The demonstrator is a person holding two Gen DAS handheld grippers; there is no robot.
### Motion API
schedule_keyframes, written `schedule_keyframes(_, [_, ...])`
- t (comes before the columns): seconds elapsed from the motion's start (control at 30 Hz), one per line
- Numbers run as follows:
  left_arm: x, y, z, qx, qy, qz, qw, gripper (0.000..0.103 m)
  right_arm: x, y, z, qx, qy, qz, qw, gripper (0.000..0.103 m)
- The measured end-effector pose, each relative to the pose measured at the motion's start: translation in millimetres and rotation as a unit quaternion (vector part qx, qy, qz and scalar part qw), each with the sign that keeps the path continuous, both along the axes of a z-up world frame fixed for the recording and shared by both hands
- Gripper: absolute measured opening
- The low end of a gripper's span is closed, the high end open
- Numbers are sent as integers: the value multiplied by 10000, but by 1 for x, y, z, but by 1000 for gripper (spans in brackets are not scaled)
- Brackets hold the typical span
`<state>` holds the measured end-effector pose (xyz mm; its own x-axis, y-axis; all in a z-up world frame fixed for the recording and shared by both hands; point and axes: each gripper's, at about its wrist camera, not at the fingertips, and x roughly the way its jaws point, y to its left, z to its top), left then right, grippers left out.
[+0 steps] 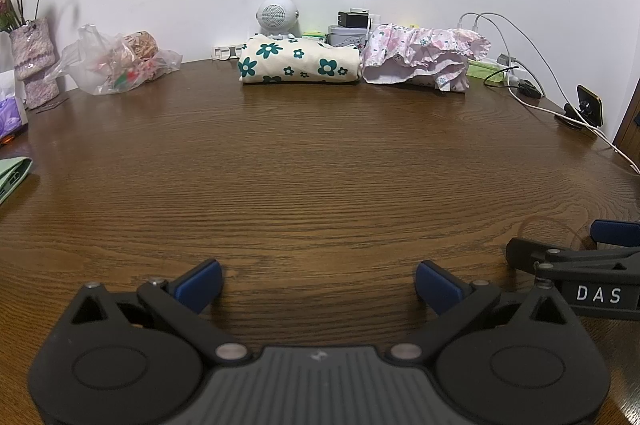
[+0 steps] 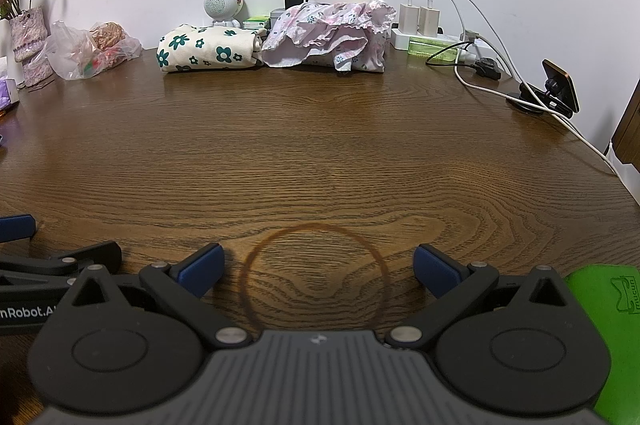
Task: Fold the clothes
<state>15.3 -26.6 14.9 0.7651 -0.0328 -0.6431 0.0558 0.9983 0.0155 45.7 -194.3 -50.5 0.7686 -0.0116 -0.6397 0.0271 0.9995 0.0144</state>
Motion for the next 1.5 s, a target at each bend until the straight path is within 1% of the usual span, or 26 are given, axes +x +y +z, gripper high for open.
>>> schedule_keyframes(1.5, [0, 0, 0, -8, 3, 2, 10000, 103, 0, 0, 0, 0, 0, 1, 10000, 102])
